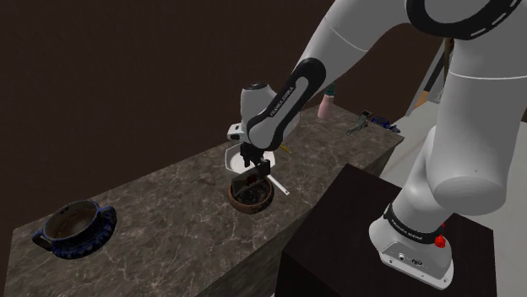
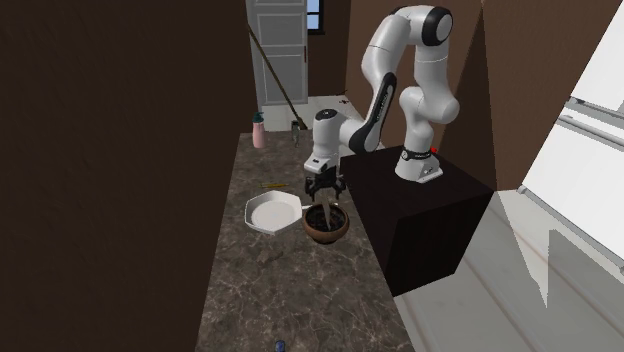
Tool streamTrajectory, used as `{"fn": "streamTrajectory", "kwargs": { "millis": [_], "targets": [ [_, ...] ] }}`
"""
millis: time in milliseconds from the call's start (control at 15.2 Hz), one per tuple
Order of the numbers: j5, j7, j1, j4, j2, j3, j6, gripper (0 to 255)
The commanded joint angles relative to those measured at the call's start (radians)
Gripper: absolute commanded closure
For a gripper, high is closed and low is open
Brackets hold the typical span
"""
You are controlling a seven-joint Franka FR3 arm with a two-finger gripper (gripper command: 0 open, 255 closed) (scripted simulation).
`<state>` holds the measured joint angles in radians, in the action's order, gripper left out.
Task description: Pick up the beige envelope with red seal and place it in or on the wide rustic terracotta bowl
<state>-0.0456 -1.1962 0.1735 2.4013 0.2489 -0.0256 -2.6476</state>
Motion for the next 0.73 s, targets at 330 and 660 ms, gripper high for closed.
{"fn": "streamTrajectory", "kwargs": {
  "millis": [330, 660],
  "targets": [
    [0.002, 0.004, 0.000, -0.001, -0.105, 0.001, 0.106, 0],
    [0.002, 0.004, 0.000, -0.001, -0.105, 0.001, 0.106, 0]
  ]
}}
